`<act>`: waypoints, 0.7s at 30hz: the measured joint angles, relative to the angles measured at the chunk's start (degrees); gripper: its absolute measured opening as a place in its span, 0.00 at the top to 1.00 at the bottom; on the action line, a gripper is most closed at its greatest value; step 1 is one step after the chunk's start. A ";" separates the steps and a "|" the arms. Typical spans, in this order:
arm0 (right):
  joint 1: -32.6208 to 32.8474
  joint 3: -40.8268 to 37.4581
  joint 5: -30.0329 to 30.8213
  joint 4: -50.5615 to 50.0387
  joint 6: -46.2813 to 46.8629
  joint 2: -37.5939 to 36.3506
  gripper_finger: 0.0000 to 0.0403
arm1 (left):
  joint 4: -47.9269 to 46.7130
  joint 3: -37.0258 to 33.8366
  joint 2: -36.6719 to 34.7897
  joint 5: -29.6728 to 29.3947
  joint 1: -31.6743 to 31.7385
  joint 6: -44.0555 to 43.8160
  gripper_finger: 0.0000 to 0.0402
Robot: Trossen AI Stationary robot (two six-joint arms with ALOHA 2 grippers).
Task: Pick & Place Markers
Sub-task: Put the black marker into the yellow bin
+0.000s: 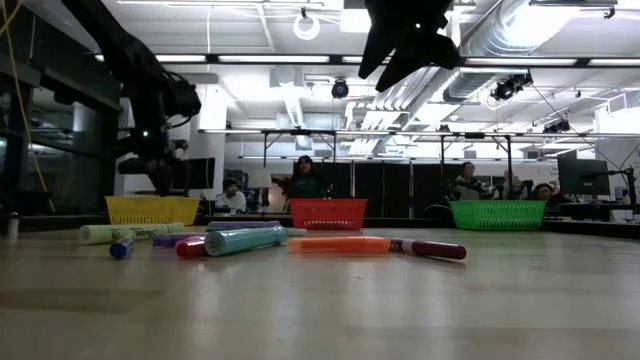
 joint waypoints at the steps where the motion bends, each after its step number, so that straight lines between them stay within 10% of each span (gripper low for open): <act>1: 0.00 0.00 0.00 0.00 0.29 0.00 0.57 | -0.34 0.00 0.34 -0.25 0.04 -0.03 0.93; 21: 0.01 0.00 0.13 0.17 2.68 0.00 0.57 | -0.69 0.00 0.71 2.67 0.98 4.81 0.89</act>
